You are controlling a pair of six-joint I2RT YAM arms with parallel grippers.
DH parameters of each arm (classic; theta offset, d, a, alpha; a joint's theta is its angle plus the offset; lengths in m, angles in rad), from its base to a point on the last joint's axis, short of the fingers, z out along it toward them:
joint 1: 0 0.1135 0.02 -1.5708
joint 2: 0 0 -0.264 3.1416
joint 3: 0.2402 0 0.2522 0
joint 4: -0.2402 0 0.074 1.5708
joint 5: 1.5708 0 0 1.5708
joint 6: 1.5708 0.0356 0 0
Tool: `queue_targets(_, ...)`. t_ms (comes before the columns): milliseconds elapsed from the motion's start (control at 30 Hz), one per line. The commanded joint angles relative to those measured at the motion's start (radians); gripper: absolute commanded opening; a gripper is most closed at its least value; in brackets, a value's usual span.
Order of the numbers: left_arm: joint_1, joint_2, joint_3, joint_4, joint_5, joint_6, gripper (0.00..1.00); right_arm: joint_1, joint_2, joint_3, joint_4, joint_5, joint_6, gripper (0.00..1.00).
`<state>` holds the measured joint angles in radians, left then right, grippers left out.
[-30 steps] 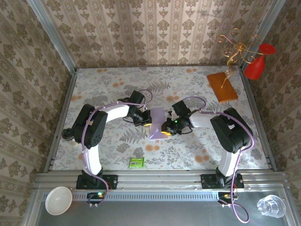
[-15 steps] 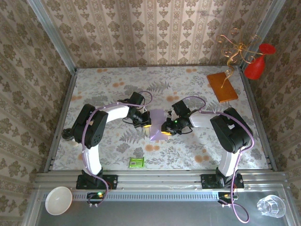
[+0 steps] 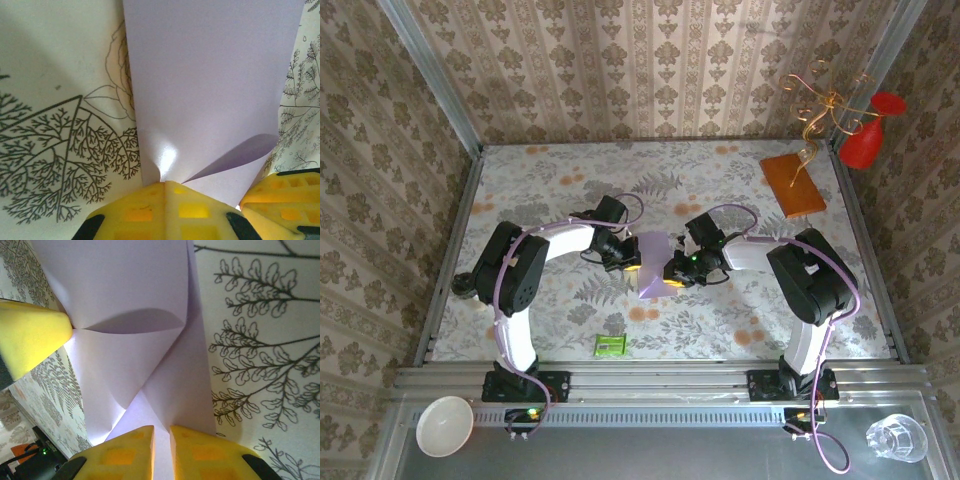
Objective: Fold a paper plane with a square sheet of paper (pick it up from the middle)
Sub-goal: Fold the triangle a second time at the center of the table.
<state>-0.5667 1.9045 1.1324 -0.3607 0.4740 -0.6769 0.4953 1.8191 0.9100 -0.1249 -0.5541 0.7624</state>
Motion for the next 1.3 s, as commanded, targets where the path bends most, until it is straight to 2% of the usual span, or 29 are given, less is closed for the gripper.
queue_targets(0, 0.007, -0.041, -0.017, -0.017, -0.028, -0.006, 0.02, -0.005, 0.03, -0.001, -0.069, 0.056, -0.005, 0.19)
queue_targets(333, 0.007, -0.019, -0.019, -0.012, -0.021, -0.012, 0.02, -0.006, 0.021, 0.003, -0.062, 0.045, -0.005, 0.19)
queue_targets(667, 0.007, -0.002, -0.031, -0.024, -0.033, -0.023, 0.02, 0.004, -0.095, 0.034, 0.031, -0.036, -0.01, 0.2)
queue_targets(967, 0.007, -0.007, -0.046, -0.004, -0.025, -0.036, 0.02, 0.076, 0.01, 0.119, 0.026, -0.043, -0.008, 0.16)
queue_targets(1267, 0.007, -0.013, -0.056, 0.006, -0.017, -0.038, 0.02, 0.096, 0.087, 0.166, 0.002, -0.031, -0.013, 0.15)
